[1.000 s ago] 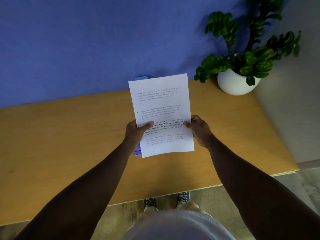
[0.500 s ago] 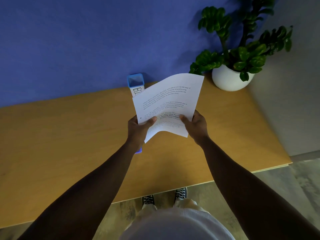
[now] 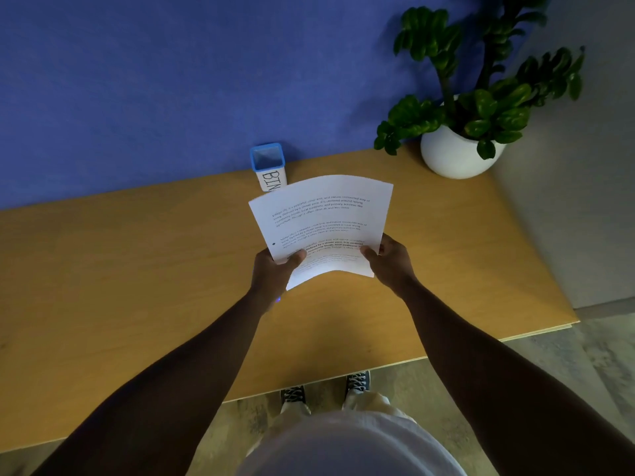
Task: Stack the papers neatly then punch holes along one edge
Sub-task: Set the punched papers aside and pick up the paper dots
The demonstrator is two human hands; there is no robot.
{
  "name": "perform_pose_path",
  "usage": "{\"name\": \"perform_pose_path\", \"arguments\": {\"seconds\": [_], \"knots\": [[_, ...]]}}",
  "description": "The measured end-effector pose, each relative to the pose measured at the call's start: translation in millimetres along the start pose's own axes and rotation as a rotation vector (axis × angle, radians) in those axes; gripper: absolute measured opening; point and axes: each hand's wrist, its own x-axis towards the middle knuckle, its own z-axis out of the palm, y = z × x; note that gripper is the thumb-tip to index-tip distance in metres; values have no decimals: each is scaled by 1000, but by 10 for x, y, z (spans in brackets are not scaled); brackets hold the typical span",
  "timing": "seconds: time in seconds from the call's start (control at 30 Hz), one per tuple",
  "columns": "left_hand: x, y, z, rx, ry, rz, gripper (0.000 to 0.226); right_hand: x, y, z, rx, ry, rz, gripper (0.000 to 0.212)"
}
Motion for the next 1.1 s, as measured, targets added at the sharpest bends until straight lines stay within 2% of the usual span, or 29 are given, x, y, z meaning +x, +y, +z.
{"name": "perform_pose_path", "arguments": {"seconds": [0.2, 0.4, 0.8, 1.1], "knots": [[108, 42, 33, -57, -11, -31, 18, 135, -101, -35, -52, -41, 16, 31], [237, 0, 128, 29, -28, -159, 33, 248, -35, -83, -87, -86, 111, 34], [585, 15, 468, 106, -37, -256, 32, 519, 174, -274, -103, -16, 274, 36], [1040, 92, 822, 181, -62, -309, 32, 882, 361, -486, -74, 103, 323, 27]]}}
